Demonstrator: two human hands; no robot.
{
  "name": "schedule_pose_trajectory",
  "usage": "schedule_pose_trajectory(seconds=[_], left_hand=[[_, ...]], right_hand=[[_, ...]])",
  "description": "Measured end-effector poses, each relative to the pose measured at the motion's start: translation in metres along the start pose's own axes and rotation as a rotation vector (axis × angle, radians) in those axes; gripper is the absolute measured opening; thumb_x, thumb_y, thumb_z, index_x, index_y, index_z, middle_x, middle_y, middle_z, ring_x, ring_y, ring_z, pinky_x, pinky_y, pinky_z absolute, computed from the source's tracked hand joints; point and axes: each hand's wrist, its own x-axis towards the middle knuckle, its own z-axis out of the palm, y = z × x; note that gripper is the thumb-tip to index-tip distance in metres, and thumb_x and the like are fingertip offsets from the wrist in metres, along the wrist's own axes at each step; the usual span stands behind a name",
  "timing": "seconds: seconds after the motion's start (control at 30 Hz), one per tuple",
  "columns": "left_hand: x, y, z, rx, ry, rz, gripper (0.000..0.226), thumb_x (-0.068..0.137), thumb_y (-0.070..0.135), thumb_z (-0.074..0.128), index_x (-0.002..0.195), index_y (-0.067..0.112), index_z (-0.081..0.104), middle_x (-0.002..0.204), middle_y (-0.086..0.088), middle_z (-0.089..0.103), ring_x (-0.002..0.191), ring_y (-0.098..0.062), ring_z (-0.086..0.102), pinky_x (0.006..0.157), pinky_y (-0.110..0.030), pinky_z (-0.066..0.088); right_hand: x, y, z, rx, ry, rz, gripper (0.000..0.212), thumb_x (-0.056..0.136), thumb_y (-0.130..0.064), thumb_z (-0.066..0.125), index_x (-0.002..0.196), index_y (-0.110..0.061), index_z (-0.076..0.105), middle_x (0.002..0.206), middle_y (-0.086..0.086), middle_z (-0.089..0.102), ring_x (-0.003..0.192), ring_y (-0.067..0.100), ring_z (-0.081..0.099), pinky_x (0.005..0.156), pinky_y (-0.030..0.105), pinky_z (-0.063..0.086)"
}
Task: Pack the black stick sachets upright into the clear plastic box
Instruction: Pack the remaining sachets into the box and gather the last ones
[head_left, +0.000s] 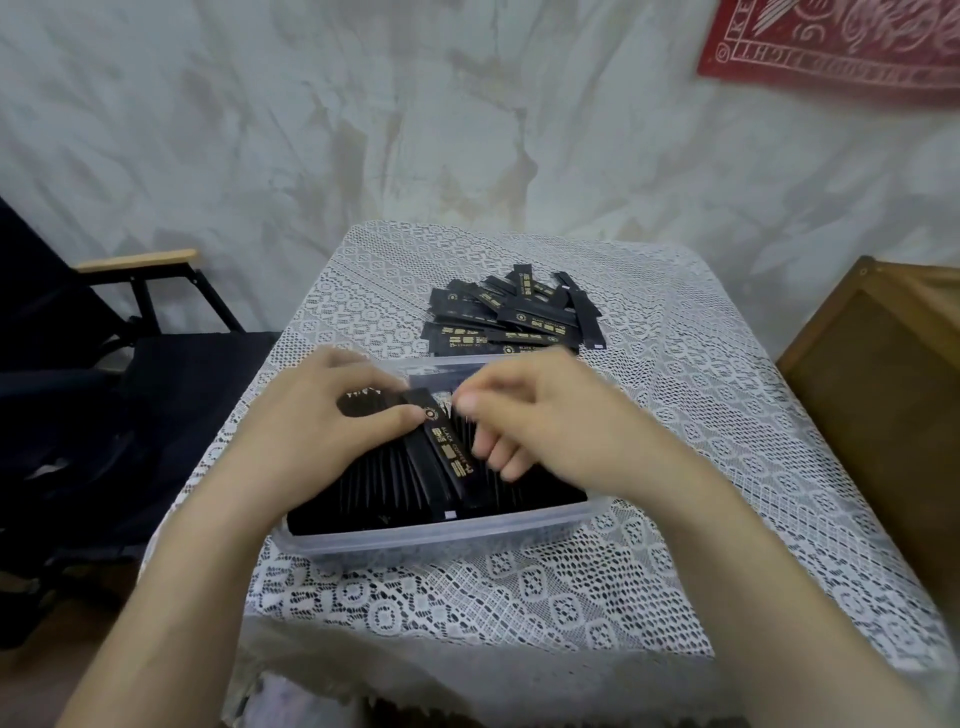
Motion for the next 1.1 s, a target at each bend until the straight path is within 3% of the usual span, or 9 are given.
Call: schedule_pose_trajectory(seconds=[0.13,0.2,0.37,0.53,0.63,0.7,0.83,0.97,1.1], left_hand=[[-0.001,0.001,-0.001,-0.002,-0.009,-0.004,0.021,0.076,0.063,0.071,0.091,0.049,0.069,0.12,0.022,0.051,0.112,-0.003,0.046,0.088,-0.029,0.031],[-0.001,0.002,-0.001,-0.007,-0.011,-0.008,0.022,0.076,0.063,0.071,0.092,0.048,0.07,0.12,0.022,0.051,0.11,-0.002,0.045,0.087,-0.028,0.03],[-0.002,0.004,-0.001,-0.034,-0.012,-0.017,0.04,0.068,0.072,0.063,0.096,0.045,0.072,0.119,0.023,0.052,0.109,0.0,0.045,0.08,-0.018,0.029],[-0.003,0.002,-0.001,-0.082,-0.003,0.01,0.036,0.071,0.073,0.06,0.093,0.047,0.072,0.113,0.031,0.051,0.098,0.011,0.046,0.079,-0.008,0.028],[-0.003,-0.001,0.0,-0.094,0.007,0.023,0.025,0.08,0.067,0.06,0.094,0.05,0.072,0.116,0.032,0.051,0.102,0.009,0.047,0.081,-0.013,0.029],[-0.002,-0.006,0.001,-0.12,0.014,0.032,0.021,0.085,0.063,0.061,0.097,0.05,0.072,0.118,0.03,0.053,0.11,0.005,0.048,0.087,-0.016,0.031],[0.0,-0.017,0.003,-0.212,0.018,0.065,0.019,0.092,0.055,0.058,0.104,0.048,0.071,0.121,0.025,0.057,0.108,0.002,0.054,0.096,-0.033,0.042],[0.0,-0.02,0.002,-0.303,0.015,0.049,0.017,0.097,0.035,0.06,0.104,0.044,0.073,0.124,0.025,0.058,0.111,-0.001,0.056,0.099,-0.031,0.042],[0.0,-0.021,0.002,-0.257,-0.016,0.035,0.015,0.089,0.057,0.064,0.102,0.053,0.07,0.127,0.032,0.052,0.116,0.008,0.05,0.098,-0.029,0.038]], right_hand=[[0.01,0.031,-0.05,-0.02,0.367,0.056,0.013,0.1,-0.02,0.062,0.093,-0.018,0.073,0.069,0.002,0.07,0.054,0.012,0.062,0.049,0.023,0.049],[0.017,0.062,-0.063,-0.226,0.473,0.155,0.007,0.096,-0.028,0.067,0.092,-0.026,0.071,0.076,-0.006,0.069,0.065,0.014,0.066,0.059,0.029,0.051],[0.03,0.104,-0.055,-0.51,0.331,0.303,0.03,0.091,-0.041,0.073,0.116,-0.027,0.066,0.104,-0.007,0.066,0.089,0.016,0.061,0.074,0.031,0.043],[0.036,0.108,-0.075,-0.338,0.292,0.269,0.019,0.087,-0.032,0.079,0.099,-0.024,0.066,0.078,-0.007,0.063,0.064,0.014,0.057,0.059,0.029,0.04],[0.047,0.105,-0.082,-0.312,0.312,0.177,0.008,0.091,-0.022,0.074,0.089,-0.025,0.067,0.073,-0.006,0.057,0.059,0.015,0.051,0.055,0.028,0.041],[0.062,0.099,-0.08,-0.365,0.246,0.131,0.01,0.092,-0.02,0.072,0.087,-0.027,0.068,0.078,-0.007,0.061,0.069,0.014,0.055,0.062,0.029,0.043],[0.082,0.099,-0.078,-0.441,0.079,0.164,0.015,0.089,-0.025,0.078,0.099,-0.024,0.066,0.083,-0.006,0.066,0.071,0.012,0.056,0.061,0.025,0.037],[0.08,0.1,-0.078,-0.489,-0.021,0.171,0.011,0.09,-0.028,0.077,0.089,-0.024,0.068,0.076,-0.009,0.063,0.069,0.01,0.055,0.062,0.025,0.037],[0.083,0.081,-0.093,-0.286,0.045,0.071,0.007,0.09,-0.02,0.075,0.086,-0.017,0.071,0.076,-0.008,0.068,0.071,0.01,0.06,0.07,0.027,0.044]])
